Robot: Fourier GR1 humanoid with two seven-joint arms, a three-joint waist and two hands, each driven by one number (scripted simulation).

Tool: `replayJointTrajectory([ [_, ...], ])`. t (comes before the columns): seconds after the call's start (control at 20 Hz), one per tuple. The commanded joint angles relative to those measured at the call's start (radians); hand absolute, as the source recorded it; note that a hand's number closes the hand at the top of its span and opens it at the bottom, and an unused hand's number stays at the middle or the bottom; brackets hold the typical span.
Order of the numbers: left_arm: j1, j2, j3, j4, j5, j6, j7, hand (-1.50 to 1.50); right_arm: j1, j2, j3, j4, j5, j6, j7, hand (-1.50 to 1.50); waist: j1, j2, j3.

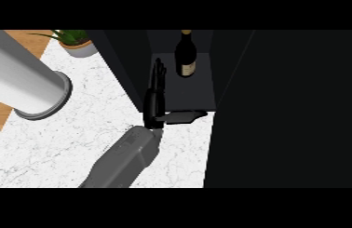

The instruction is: Pick up the wine, place it into the cabinet and close the cabinet

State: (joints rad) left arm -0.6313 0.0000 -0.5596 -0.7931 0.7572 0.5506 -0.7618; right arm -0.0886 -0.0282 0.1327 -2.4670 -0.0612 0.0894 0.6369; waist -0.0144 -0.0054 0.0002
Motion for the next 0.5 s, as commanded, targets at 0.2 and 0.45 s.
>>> replayJointTrajectory([
  [0.2, 0.239, 0.0, -0.156, -0.391, -0.107, 0.208, 0.069, -1.5, 0.008, 0.003, 0.04, -0.107, 0.029, -0.037, 0.085, -1.5, 0.022, -0.001, 0.0],
  [0.45, 0.322, 0.081, -0.147, -0.585, -0.16, 0.198, 0.143, -1.5, 0.027, -0.002, 0.015, -0.083, -0.006, -0.011, 0.037, -1.5, 0.019, 0.002, 0.0],
])
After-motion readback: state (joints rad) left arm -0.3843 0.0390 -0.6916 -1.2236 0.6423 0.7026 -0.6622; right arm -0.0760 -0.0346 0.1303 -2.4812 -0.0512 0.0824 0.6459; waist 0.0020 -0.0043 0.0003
